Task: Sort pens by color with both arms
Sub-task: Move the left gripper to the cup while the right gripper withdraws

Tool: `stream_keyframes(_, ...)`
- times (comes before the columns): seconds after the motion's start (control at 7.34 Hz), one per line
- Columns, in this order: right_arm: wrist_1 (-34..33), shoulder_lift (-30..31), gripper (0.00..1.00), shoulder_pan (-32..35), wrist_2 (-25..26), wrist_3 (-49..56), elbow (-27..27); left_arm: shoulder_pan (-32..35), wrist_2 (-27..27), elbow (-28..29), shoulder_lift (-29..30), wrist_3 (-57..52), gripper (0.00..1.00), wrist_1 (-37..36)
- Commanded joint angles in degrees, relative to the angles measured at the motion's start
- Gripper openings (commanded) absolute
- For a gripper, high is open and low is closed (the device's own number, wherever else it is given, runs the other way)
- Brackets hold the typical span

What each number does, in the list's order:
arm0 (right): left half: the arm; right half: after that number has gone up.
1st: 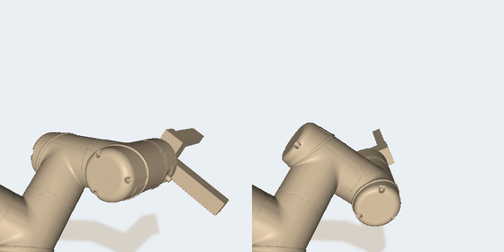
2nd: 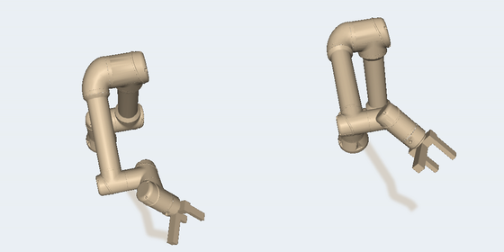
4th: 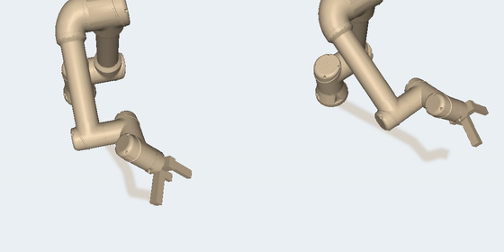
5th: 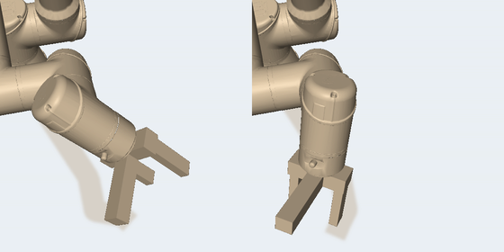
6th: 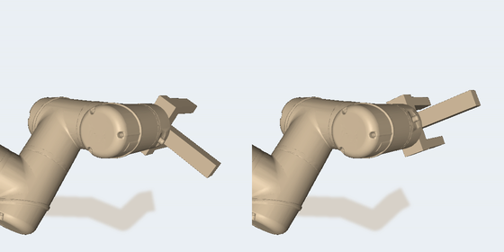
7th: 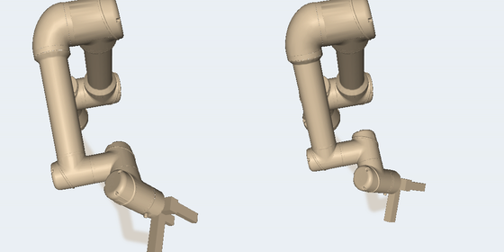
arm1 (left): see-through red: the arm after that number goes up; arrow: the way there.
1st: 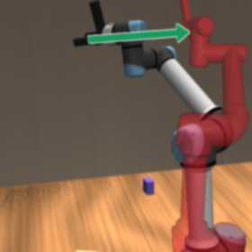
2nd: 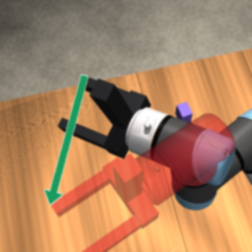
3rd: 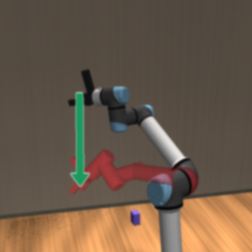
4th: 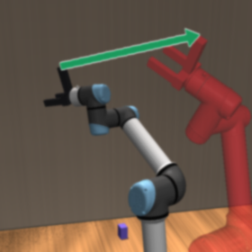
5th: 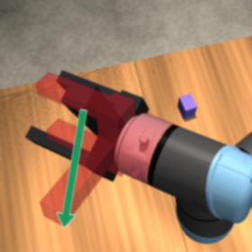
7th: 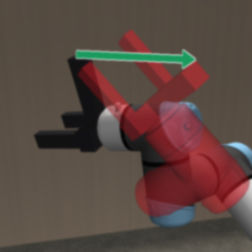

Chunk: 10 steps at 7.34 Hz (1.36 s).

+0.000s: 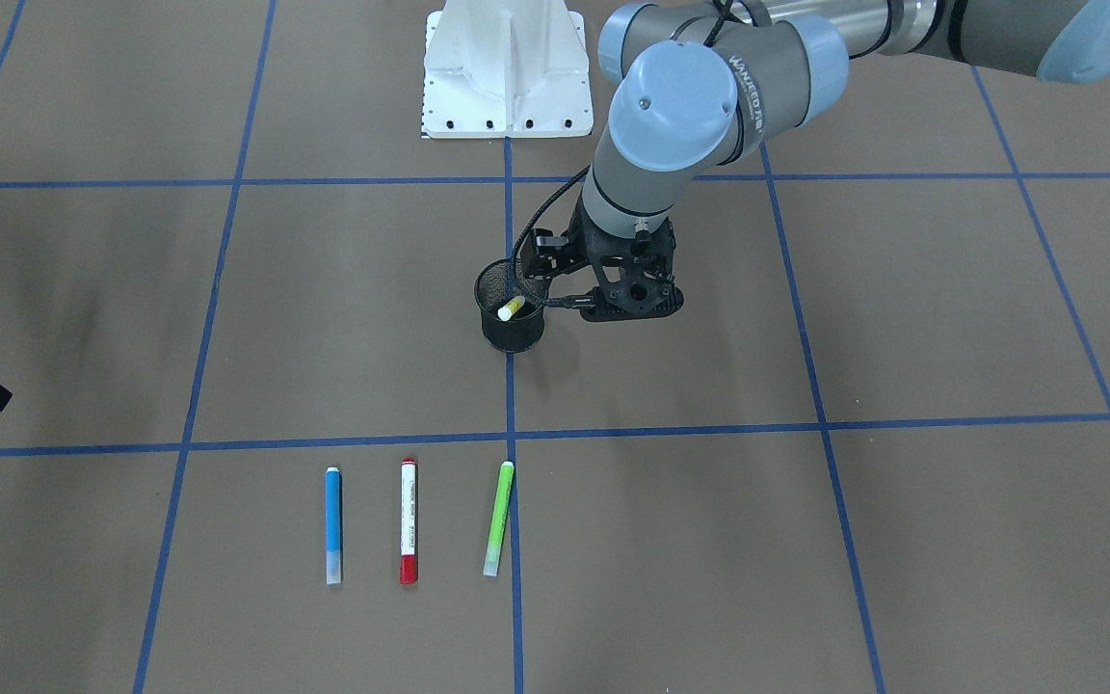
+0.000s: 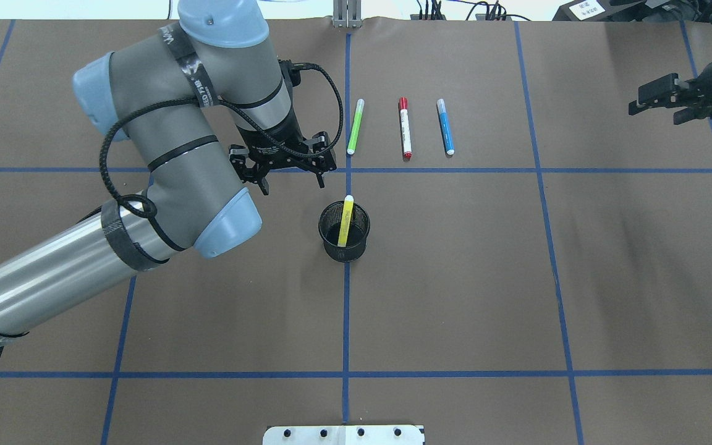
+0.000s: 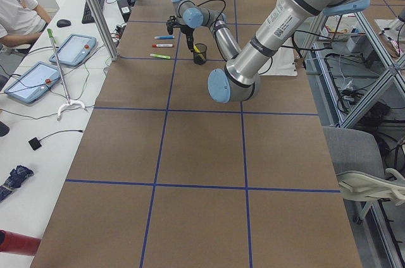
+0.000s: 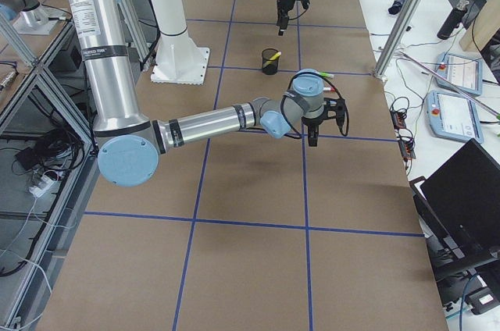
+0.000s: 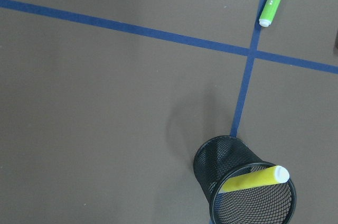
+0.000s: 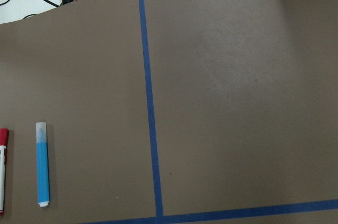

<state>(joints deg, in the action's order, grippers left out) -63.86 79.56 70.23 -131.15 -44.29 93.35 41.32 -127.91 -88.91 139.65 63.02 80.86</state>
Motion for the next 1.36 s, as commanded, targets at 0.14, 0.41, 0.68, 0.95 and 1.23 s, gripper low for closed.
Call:
stream_keyframes(0.14,-7.3,-0.4,0.99,1.6,-0.7,11.2,0.5,-0.7,-0.3,13.9,9.7,-4.4,0.94,0.0)
stream_keyframes(0.41,-7.4,-0.5,0.99,1.6,-0.6,11.2,0.3,-4.0,-0.1,17.6,11.3,-4.4,0.92,-0.1)
stream_keyframes(0.68,-7.4,-0.5,0.99,1.3,0.0,10.9,0.2,-4.1,-0.1,22.3,15.5,-4.4,0.85,-1.7)
stream_keyframes(0.95,-7.4,-0.5,0.99,1.1,0.1,10.9,0.2,-4.1,0.3,22.3,15.1,-5.0,0.67,-1.9)
stream_keyframes(1.23,-7.4,-0.5,0.99,1.1,0.1,10.8,0.3,-4.1,0.4,22.6,14.9,-6.8,0.67,-2.5)
